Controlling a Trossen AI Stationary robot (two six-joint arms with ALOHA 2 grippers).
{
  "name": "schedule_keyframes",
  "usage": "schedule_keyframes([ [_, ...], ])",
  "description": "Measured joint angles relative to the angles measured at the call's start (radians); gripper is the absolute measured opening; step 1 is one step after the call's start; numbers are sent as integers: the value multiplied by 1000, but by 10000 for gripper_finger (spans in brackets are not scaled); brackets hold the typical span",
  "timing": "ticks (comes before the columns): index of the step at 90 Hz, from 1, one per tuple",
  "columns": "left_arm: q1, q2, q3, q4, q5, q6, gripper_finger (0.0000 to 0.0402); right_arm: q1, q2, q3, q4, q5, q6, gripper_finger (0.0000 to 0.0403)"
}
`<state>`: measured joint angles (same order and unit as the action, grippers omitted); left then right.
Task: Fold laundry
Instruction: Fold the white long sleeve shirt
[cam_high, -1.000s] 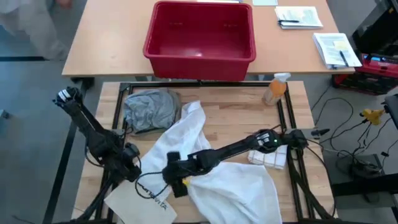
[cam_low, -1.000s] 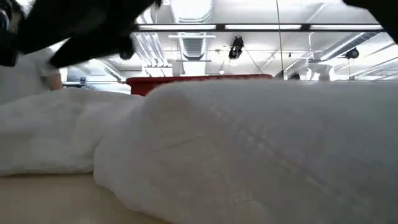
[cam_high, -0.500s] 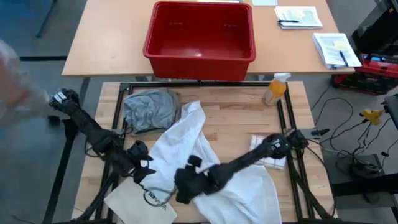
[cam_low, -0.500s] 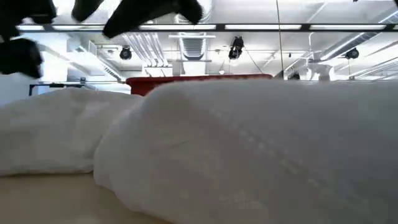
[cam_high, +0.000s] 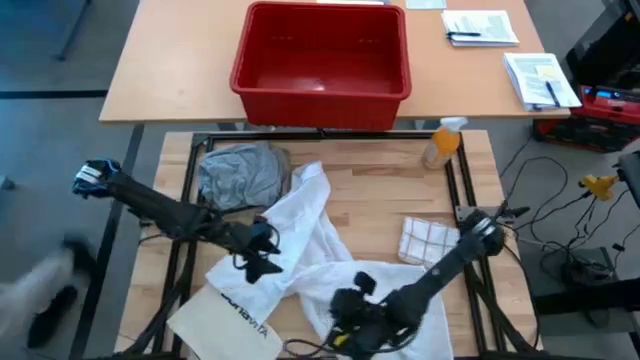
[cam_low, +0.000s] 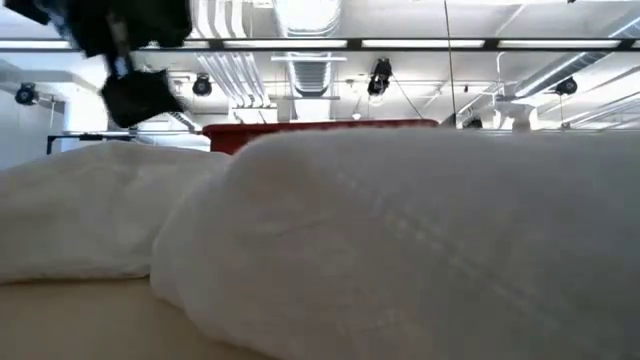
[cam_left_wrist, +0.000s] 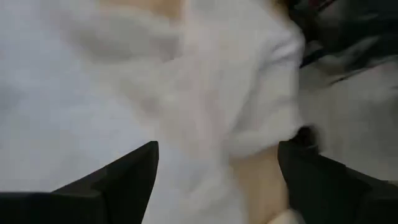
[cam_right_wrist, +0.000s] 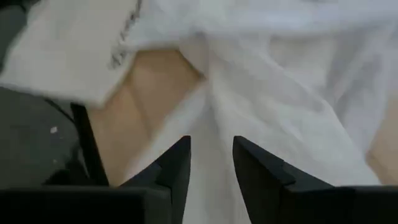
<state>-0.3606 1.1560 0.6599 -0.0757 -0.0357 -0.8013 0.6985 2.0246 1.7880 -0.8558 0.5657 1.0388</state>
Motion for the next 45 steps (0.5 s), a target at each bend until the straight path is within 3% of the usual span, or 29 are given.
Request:
schedule_keyframes([
  [17,25,240,128,198,-71,81,312,111,-315,-487,179,12,124,93],
  [27,29,374,254,199,-127,138,312,152,-521,-734,241,-67,191,98],
  [36,62,491,369,143,-156,138,312,202,-700,-898,294,-164,198,124],
  [45,114,584,479,62,-156,103,312,258,-836,-1010,276,-181,185,170],
])
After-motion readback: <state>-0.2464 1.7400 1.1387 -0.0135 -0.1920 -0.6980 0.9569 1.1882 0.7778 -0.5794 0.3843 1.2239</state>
